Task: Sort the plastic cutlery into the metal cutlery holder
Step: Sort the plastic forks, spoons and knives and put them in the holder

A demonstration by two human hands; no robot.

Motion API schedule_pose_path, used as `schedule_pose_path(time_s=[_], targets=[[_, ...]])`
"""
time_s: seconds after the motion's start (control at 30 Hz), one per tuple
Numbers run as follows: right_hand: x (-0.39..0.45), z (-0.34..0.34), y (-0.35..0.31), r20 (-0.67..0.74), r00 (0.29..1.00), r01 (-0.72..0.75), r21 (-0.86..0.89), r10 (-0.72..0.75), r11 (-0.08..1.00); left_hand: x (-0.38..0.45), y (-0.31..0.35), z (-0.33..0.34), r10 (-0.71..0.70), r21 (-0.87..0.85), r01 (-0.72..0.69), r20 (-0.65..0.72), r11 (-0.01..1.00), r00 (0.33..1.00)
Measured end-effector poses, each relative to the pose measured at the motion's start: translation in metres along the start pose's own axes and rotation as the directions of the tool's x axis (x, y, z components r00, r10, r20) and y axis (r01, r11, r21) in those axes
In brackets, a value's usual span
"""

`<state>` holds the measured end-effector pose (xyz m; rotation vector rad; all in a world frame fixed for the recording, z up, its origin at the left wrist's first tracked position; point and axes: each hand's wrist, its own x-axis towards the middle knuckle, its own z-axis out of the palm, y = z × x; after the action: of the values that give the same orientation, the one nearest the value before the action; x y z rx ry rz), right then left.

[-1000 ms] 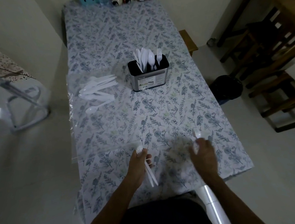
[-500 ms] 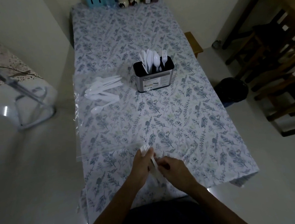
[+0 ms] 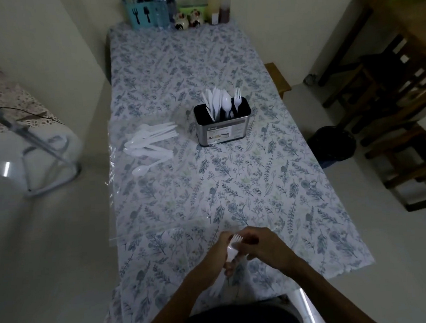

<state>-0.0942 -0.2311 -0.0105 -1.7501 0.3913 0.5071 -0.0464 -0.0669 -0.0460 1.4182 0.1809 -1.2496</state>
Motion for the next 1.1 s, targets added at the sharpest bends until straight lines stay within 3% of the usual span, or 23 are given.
schedule_pose_path(time_s=[0.1, 0.27, 0.4, 0.5, 0.57, 0.63, 0.73, 0.8, 0.93, 1.03, 1.1], targets=[[0.002, -0.001, 0.002, 0.000, 0.999, 0.049, 0.010, -0.049, 0.999, -0.001, 0.003, -0.001, 0.087, 0.031, -0.088, 0.032, 0.996, 0.996], [0.008, -0.012, -0.001, 0.025, 0.994, 0.103, -0.055, -0.102, 0.993, 0.003, 0.002, -0.003, 0.135, 0.121, -0.130, -0.034, 0.984, 0.990], [0.025, -0.044, -0.031, 0.001, 0.965, 0.253, -0.276, -0.263, 0.927, 0.008, 0.040, 0.001, 0.361, 0.399, -0.308, -0.064, 0.864, 0.930], [0.050, -0.093, -0.090, -0.042, 0.873, 0.398, -0.515, -0.487, 0.759, 0.017, 0.118, -0.005, 0.572, 0.580, -0.496, 0.063, 0.646, 0.818], [0.068, -0.130, -0.141, -0.077, 0.773, 0.453, -0.628, -0.630, 0.633, 0.023, 0.185, -0.005, 0.726, 0.655, -0.582, 0.073, 0.482, 0.684], [0.085, -0.160, -0.191, -0.132, 0.678, 0.465, -0.685, -0.723, 0.561, 0.027, 0.251, -0.003, 0.827, 0.642, -0.649, 0.039, 0.409, 0.561], [0.103, -0.195, -0.248, -0.206, 0.596, 0.457, -0.708, -0.776, 0.539, 0.032, 0.325, 0.002, 0.885, 0.608, -0.710, 0.026, 0.355, 0.465], [0.110, -0.217, -0.276, -0.164, 0.605, 0.475, -0.711, -0.779, 0.519, 0.034, 0.357, 0.001, 0.864, 0.567, -0.735, 0.080, 0.371, 0.498], [0.127, -0.253, -0.302, -0.006, 0.744, 0.545, -0.573, -0.668, 0.612, 0.045, 0.392, -0.011, 0.767, 0.471, -0.727, 0.149, 0.500, 0.624], [0.145, -0.269, -0.308, 0.103, 0.777, 0.596, -0.439, -0.621, 0.672, 0.059, 0.404, -0.019, 0.743, 0.414, -0.723, 0.147, 0.553, 0.653], [0.160, -0.274, -0.307, 0.103, 0.791, 0.587, -0.402, -0.602, 0.703, 0.074, 0.408, -0.020, 0.748, 0.420, -0.708, 0.097, 0.568, 0.657]])
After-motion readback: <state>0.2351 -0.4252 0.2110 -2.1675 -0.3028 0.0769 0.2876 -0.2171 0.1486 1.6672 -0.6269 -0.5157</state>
